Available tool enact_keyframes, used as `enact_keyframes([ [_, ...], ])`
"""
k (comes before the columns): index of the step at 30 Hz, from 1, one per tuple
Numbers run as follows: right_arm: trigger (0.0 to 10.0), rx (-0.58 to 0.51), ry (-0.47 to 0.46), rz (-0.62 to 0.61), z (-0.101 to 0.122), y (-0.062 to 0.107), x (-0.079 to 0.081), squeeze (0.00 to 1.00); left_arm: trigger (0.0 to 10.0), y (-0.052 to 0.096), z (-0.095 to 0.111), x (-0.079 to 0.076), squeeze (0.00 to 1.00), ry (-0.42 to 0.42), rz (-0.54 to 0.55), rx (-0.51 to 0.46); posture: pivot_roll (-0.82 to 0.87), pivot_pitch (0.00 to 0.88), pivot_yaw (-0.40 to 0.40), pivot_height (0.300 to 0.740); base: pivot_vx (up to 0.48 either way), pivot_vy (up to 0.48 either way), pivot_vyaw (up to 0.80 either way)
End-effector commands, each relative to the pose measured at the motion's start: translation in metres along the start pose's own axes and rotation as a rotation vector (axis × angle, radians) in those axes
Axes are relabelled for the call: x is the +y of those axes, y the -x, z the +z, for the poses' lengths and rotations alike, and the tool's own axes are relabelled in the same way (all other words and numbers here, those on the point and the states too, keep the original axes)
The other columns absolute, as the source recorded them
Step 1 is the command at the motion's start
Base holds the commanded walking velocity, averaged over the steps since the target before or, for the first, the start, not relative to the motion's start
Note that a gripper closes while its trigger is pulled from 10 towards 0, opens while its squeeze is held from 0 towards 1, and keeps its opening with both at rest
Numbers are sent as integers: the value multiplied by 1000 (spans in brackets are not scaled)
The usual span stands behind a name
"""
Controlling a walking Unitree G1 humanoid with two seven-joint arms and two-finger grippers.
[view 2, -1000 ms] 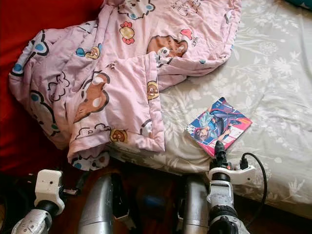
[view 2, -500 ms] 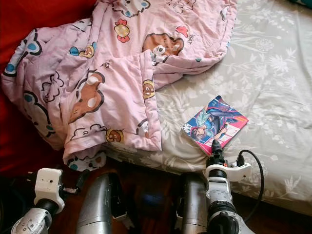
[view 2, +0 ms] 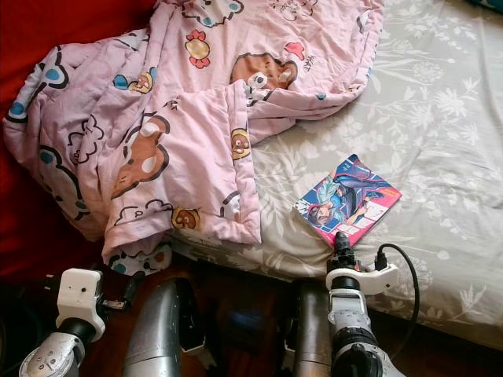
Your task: Clean up the room
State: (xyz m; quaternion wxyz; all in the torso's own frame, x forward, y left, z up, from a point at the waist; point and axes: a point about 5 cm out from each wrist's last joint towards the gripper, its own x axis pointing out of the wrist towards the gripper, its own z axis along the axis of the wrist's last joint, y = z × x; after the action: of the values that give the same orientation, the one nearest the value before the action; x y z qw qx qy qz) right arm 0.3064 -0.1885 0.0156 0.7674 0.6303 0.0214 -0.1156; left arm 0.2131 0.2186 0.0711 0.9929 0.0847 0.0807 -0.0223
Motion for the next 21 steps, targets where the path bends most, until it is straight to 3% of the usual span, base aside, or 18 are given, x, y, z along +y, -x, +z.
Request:
enact_keyframes([
  [1,0,77,-18,-99,-18,16,-23,0,10000,5,-8,-2,0,-9,-8,41,181,361,17,580,0,0,0],
  [20,0,77,-18,-99,-18,16,-23,0,10000,5,-8,-2,0,-9,-8,41,181,361,17,580,0,0,0],
  [21,0,16,195,-31,-1,9,-11,0,10000,-26,-6,-5,0,6,0,7,33,87,-21,580,0,0,0],
])
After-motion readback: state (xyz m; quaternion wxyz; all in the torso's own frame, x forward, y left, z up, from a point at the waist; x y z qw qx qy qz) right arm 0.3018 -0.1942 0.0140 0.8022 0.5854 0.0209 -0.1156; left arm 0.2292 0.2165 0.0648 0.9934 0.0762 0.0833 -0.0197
